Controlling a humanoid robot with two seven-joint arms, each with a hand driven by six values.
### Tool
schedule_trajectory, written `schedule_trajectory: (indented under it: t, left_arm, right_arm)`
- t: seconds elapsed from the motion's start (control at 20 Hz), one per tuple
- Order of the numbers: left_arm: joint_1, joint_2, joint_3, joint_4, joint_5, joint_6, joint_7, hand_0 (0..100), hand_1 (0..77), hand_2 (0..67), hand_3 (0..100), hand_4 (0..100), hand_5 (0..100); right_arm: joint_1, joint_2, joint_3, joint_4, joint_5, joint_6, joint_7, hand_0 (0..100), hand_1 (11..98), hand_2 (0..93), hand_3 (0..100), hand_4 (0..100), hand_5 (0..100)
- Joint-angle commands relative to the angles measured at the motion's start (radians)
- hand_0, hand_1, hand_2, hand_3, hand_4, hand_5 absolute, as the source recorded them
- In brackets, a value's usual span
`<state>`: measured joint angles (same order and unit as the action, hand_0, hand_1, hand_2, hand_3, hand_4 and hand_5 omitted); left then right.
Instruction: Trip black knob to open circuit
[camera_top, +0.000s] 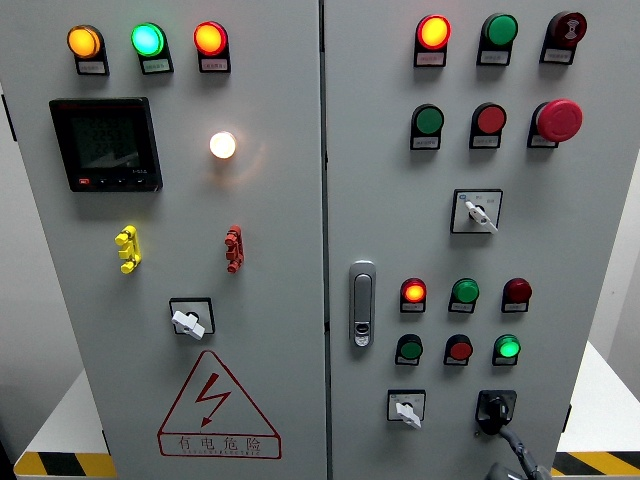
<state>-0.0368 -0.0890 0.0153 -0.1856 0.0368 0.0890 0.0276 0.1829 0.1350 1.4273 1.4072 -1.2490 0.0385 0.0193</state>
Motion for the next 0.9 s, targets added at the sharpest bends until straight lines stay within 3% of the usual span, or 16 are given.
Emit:
schedule_trajectory:
  t: [0.0,0.15,0.2,0.4,0.45,0.55,0.6,0.65,0.7,0.8,0.85]
  left_arm:
    - [0.0,0.0,0.0,0.0,0.0,0.0,0.0,0,0.0,19.4,26,10,9]
    - [0.0,0.0,0.0,0.0,0.0,0.0,0.0,0,0.0,19.4,26,10,9]
    - [0.0,0.0,0.0,0.0,0.0,0.0,0.0,0,0.0,19.4,26,10,9]
    - [0.0,0.0,0.0,0.0,0.0,0.0,0.0,0,0.0,19.4,26,10,9]
    - [0.0,0.0,0.0,0.0,0.0,0.0,0.0,0,0.0,19.4,26,10,9]
    - [0.0,0.0,0.0,0.0,0.0,0.0,0.0,0,0.0,19.4,26,10,9]
    - [-0.002,0.0,0.0,0.0,0.0,0.0,0.0,0,0.0,19.4,26,10,9]
    - [0.0,0.0,0.0,0.0,0.0,0.0,0.0,0,0.0,19.4,26,10,9]
    - [0.0,0.0,0.0,0.0,0.0,0.0,0.0,0,0.0,19.4,26,10,9]
    - [-0.002,0.0,0.0,0.0,0.0,0.0,0.0,0,0.0,19.4,26,10,9]
    - [0.0,0.0,0.0,0.0,0.0,0.0,0.0,0,0.0,19.4,26,10,9]
  right_arm:
    - [-0.003,0.0,0.004,-0.001,0.0,0.0,-0.001,100,72.8,0.0,89,91,100]
    - [-0.013,0.0015,0.007,0.001,0.0,0.0,-0.001,100,72.7,0.0,89,91,100]
    - [-0.016,0.0061,0.013,0.004,-0.001,0.0,0.001,100,72.7,0.0,89,91,100]
    - [-0.042,0.0077,0.018,0.021,-0.013,0.0,0.004,100,70.7,0.0,90,91,100]
    - [-0.057,0.0077,0.018,0.036,-0.024,0.0,0.005,100,68.6,0.0,91,91,100]
    - [-0.085,0.0061,0.016,0.062,-0.047,0.0,0.005,100,53.5,1.7,94,93,100]
    - [-0.094,0.0061,0.016,0.067,-0.058,0.0,0.007,100,49.1,3.0,91,90,100]
    - [-0.105,0.0076,0.016,0.078,-0.07,0.0,0.007,100,45.2,5.1,82,77,100]
    - [-0.121,0.0061,0.016,0.097,-0.082,0.001,0.007,100,44.4,5.9,78,70,100]
    - [-0.146,0.0061,0.015,0.121,-0.093,0.003,0.007,100,43.6,7.6,57,45,70]
    - [-0.154,0.0061,0.015,0.127,-0.096,0.003,0.007,100,43.5,7.6,54,40,67]
